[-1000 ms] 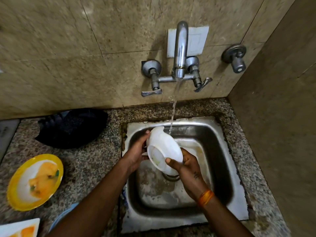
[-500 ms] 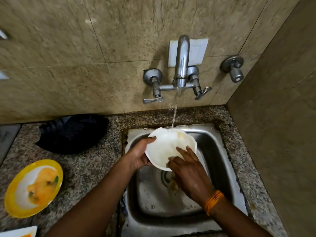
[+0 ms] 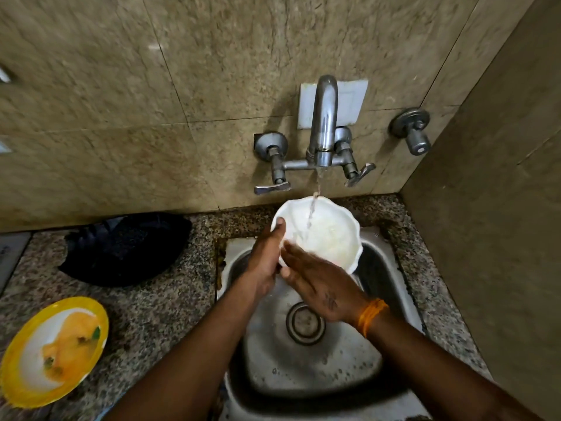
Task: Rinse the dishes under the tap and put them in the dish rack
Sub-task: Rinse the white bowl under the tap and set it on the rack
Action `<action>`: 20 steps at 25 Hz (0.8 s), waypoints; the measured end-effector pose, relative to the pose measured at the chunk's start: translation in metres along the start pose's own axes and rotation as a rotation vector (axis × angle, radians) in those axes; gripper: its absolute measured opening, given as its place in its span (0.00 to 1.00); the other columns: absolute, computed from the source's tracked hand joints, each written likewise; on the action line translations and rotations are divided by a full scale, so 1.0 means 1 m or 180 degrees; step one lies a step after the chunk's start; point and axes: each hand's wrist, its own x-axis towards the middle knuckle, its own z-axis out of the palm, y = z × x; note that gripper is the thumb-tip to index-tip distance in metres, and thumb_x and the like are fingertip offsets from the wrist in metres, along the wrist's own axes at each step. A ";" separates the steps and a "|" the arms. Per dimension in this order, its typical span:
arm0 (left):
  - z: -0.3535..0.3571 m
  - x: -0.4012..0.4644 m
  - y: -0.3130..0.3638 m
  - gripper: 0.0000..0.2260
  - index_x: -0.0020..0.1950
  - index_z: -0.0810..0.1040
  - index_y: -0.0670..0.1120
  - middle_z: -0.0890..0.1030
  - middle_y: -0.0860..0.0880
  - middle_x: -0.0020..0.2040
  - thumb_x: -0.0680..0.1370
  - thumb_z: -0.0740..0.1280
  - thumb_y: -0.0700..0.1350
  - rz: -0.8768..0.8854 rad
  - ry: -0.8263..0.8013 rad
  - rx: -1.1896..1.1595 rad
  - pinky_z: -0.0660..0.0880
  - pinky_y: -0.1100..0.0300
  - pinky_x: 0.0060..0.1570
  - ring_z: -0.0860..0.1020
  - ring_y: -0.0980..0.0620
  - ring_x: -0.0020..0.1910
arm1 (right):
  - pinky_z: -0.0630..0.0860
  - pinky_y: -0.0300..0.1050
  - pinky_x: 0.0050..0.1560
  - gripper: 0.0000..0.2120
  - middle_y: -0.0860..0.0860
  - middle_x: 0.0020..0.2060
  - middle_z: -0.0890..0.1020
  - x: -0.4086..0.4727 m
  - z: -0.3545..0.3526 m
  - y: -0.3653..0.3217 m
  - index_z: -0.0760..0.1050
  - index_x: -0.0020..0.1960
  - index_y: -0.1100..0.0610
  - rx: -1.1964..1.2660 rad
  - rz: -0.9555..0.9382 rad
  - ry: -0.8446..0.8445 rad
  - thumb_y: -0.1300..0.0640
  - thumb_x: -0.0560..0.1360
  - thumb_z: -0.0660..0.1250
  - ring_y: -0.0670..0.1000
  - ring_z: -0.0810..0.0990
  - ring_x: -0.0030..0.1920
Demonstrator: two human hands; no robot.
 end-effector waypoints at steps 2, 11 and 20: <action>-0.013 0.003 0.008 0.24 0.69 0.78 0.49 0.84 0.44 0.62 0.81 0.64 0.63 -0.0122 0.0322 -0.0018 0.79 0.37 0.60 0.83 0.41 0.59 | 0.51 0.52 0.82 0.41 0.55 0.81 0.60 -0.009 0.002 0.016 0.59 0.81 0.57 -0.1472 -0.0006 0.0091 0.29 0.81 0.40 0.53 0.57 0.81; -0.020 0.009 0.001 0.18 0.60 0.83 0.47 0.88 0.45 0.52 0.80 0.67 0.59 -0.0058 0.0408 0.0110 0.84 0.45 0.50 0.87 0.44 0.49 | 0.50 0.46 0.82 0.37 0.47 0.82 0.56 0.007 0.005 0.002 0.53 0.83 0.49 -0.0159 -0.0240 -0.0331 0.29 0.81 0.43 0.41 0.51 0.81; -0.011 0.008 -0.001 0.12 0.61 0.83 0.48 0.88 0.44 0.53 0.81 0.67 0.50 0.0273 0.0076 0.0737 0.83 0.44 0.54 0.86 0.43 0.51 | 0.42 0.50 0.82 0.38 0.50 0.83 0.46 0.013 0.015 0.026 0.47 0.84 0.53 -0.0442 0.0197 -0.0002 0.34 0.82 0.51 0.50 0.41 0.82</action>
